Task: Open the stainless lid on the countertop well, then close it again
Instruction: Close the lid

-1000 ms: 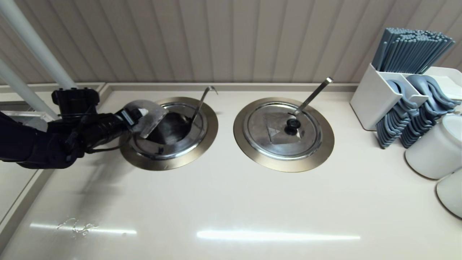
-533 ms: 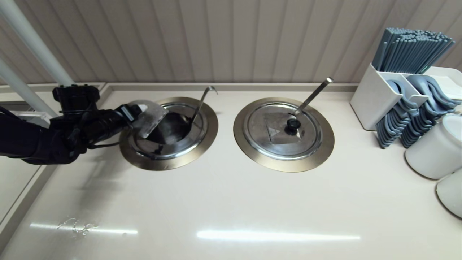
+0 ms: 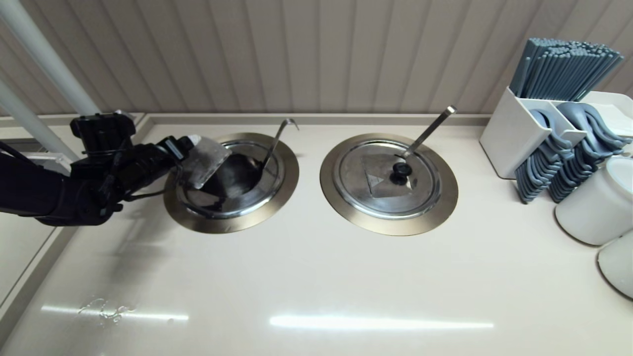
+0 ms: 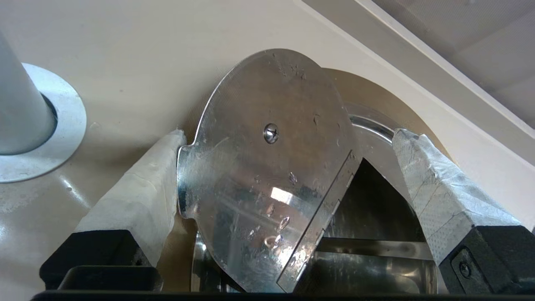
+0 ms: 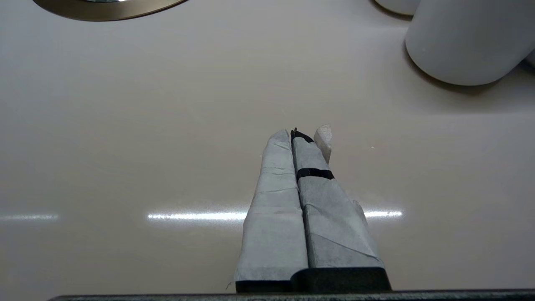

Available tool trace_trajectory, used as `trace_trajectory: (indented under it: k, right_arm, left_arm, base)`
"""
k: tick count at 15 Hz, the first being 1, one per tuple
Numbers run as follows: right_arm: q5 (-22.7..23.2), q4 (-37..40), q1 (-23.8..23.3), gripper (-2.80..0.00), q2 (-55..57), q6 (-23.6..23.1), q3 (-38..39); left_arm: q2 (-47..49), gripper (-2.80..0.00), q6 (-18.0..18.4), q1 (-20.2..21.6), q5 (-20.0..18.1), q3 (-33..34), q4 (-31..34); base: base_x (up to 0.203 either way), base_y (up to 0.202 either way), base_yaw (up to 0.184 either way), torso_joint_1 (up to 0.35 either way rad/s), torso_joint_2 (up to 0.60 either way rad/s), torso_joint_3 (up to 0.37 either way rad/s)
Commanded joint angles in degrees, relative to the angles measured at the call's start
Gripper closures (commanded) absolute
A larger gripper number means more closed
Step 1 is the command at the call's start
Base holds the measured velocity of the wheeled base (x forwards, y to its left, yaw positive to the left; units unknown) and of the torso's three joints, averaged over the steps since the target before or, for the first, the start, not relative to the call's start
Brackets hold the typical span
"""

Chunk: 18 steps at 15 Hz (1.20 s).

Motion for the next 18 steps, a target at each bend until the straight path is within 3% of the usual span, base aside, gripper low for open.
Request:
trace_trajectory:
  k: [1, 18]
  right_arm:
    - [0.0, 0.0, 0.0, 0.00, 0.1, 0.0, 0.0]
    - [0.0, 0.0, 0.0, 0.00, 0.1, 0.0, 0.0]
  left_arm:
    - [-0.5, -2.80, -0.2, -0.1, 0.0, -0.1, -0.2]
    - [-8.9, -2.80, -1.4, -8.0, 0.0, 3.8, -0.1]
  base:
    - [0.000, 0.000, 0.000, 0.000, 0.00, 0.000]
    - [0.000, 0.000, 0.000, 0.000, 0.00, 0.000]
